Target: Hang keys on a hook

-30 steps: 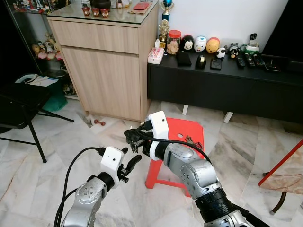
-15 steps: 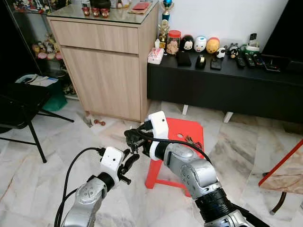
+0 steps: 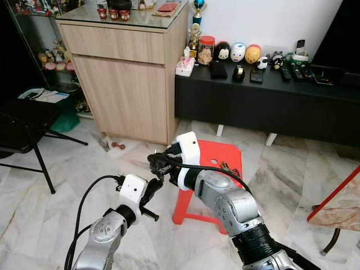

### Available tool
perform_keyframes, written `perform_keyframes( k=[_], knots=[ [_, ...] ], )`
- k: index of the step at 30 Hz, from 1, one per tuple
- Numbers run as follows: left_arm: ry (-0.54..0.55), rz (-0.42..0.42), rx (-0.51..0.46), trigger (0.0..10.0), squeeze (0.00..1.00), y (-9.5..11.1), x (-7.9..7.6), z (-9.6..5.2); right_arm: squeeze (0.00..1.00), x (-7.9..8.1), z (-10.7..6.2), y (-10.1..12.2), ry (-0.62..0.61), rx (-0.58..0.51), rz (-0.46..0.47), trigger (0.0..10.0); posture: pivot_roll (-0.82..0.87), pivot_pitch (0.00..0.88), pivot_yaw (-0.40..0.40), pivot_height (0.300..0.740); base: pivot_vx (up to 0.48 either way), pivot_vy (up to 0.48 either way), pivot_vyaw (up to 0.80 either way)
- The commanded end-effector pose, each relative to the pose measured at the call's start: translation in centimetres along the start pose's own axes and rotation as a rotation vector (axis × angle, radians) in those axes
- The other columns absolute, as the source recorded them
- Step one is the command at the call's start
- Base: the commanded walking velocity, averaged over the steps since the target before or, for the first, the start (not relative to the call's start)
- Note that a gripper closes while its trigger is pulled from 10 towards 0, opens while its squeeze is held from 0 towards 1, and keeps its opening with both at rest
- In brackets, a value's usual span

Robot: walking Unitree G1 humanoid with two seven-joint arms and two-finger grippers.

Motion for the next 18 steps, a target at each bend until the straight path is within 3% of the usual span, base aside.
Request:
perform_keyframes(
  k=[1,5,6,7,8,10,11,18],
  knots=[
    [0.004,-0.002,-0.005,0.0,0.0,0.21,0.17,0.22,0.0,0.26,-0.2,0.55,0.002,-0.023,0.002,10.0,0.0,0.0,-0.079,0.74,0.0,0.0,0.0],
    [0.005,-0.002,-0.006,0.0,0.0,0.24,0.19,0.21,0.0,0.18,-0.26,0.38,-0.002,-0.018,0.004,10.0,0.0,0.0,-0.078,0.74,0.0,0.0,0.0],
    [0.005,-0.001,-0.006,1.4,0.0,0.27,0.22,0.21,0.0,0.16,-0.28,0.34,-0.003,-0.017,0.005,10.0,0.0,0.0,-0.078,0.74,0.0,0.0,0.0],
    [0.007,-0.007,-0.008,3.7,0.0,0.31,0.25,0.2,0.0,0.14,-0.3,0.32,-0.004,-0.017,0.005,10.0,-0.01,0.0,-0.078,0.74,0.0,0.0,0.0],
    [0.01,-0.014,-0.011,9.7,0.0,0.41,0.31,0.2,0.0,0.12,-0.3,0.32,-0.005,-0.016,0.005,10.0,0.0,0.0,-0.078,0.74,0.0,0.0,0.0],
    [0.008,-0.02,-0.018,10.0,0.0,0.58,0.31,0.2,0.0,0.08,-0.31,0.33,-0.006,-0.016,0.005,10.0,0.0,0.0,-0.078,0.74,0.0,0.0,0.0],
    [0.004,-0.017,-0.027,10.0,1.0,0.8,0.32,0.17,0.0,0.04,-0.31,0.37,-0.008,-0.016,0.005,10.0,0.0,0.0,-0.078,0.74,0.0,0.0,0.0],
    [-0.008,-0.01,-0.018,10.0,1.0,0.59,0.2,0.03,0.0,-0.07,-0.25,0.55,-0.011,-0.018,0.003,10.0,0.0,0.0,-0.08,0.74,0.0,0.0,0.0]
  ],
)
Point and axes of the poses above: a point about 5 cm out from each wrist's last joint towards the gripper, its own z axis pointing out of the wrist towards the gripper, its own y axis along the axis of the wrist's last joint, x = y × z, the point moved 4 cm from there along z, pointing out of the wrist towards the gripper, and after that the axes turned 4 degrees about -z, right-handed, at the moved point
